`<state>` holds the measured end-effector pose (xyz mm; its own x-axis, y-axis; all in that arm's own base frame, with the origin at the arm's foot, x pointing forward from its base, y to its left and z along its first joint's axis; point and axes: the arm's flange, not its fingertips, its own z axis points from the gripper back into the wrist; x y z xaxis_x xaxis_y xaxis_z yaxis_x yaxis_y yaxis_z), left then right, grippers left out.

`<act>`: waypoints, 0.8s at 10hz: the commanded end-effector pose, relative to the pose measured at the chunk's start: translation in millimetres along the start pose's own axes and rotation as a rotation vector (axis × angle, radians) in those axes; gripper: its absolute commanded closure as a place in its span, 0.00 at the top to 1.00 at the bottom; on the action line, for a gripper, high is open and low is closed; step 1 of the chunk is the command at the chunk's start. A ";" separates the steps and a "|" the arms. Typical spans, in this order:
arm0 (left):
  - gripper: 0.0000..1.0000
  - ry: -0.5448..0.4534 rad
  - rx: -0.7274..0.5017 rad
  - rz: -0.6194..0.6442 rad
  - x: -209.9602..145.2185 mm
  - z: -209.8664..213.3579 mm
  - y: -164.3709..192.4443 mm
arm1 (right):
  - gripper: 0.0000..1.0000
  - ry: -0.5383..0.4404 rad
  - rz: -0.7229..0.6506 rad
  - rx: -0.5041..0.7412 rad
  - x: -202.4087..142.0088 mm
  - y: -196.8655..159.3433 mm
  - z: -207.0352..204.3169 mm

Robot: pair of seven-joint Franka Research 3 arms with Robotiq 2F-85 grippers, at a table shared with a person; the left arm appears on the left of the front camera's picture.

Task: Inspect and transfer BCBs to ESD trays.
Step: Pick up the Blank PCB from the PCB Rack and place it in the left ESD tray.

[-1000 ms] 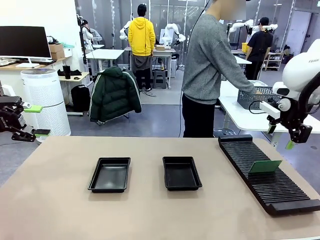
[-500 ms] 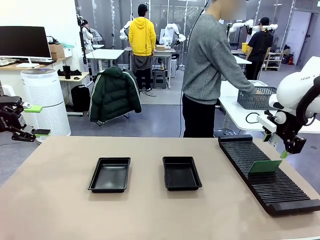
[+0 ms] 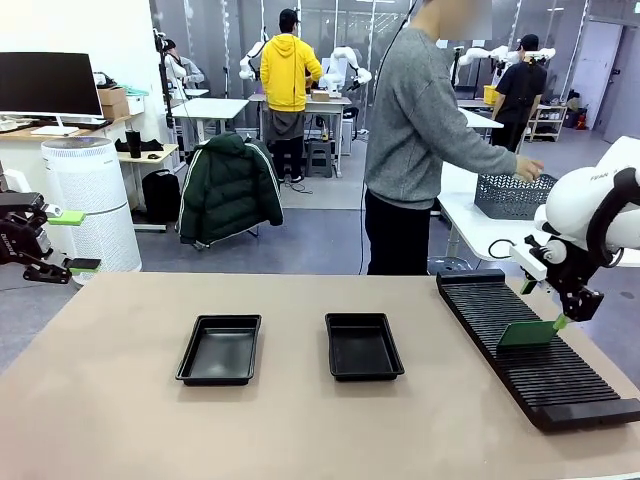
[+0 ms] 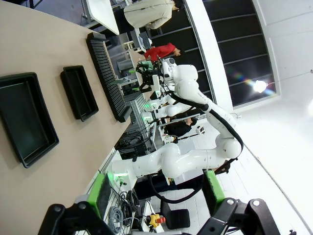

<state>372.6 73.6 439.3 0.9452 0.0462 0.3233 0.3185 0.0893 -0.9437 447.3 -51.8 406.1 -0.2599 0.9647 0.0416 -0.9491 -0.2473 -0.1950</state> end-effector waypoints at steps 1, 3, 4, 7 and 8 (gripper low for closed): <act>1.00 0.000 -0.002 0.001 -0.2 -0.1 -0.9 | 1.00 -0.013 0.027 -0.035 -4.1 3.5 -19.2; 1.00 0.000 -0.002 0.001 -0.2 -0.1 -0.9 | 1.00 -0.024 0.023 -0.040 -3.7 6.7 -27.6; 1.00 0.000 -0.002 0.001 -0.2 -0.1 -0.9 | 1.00 -0.026 0.017 -0.046 -3.2 7.3 -32.4; 1.00 0.000 -0.002 0.001 -0.2 -0.1 -0.9 | 1.00 -0.008 -0.009 -0.069 0.1 10.9 -35.8; 1.00 0.000 -0.002 0.001 -0.2 -0.1 -0.9 | 0.97 0.004 -0.023 -0.078 1.7 13.3 -36.4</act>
<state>372.6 73.6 439.3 0.9451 0.0462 0.3234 0.3185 0.0893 -0.9437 445.1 -52.1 374.8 -0.2395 0.9700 0.0410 -0.9467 -0.2240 -0.2316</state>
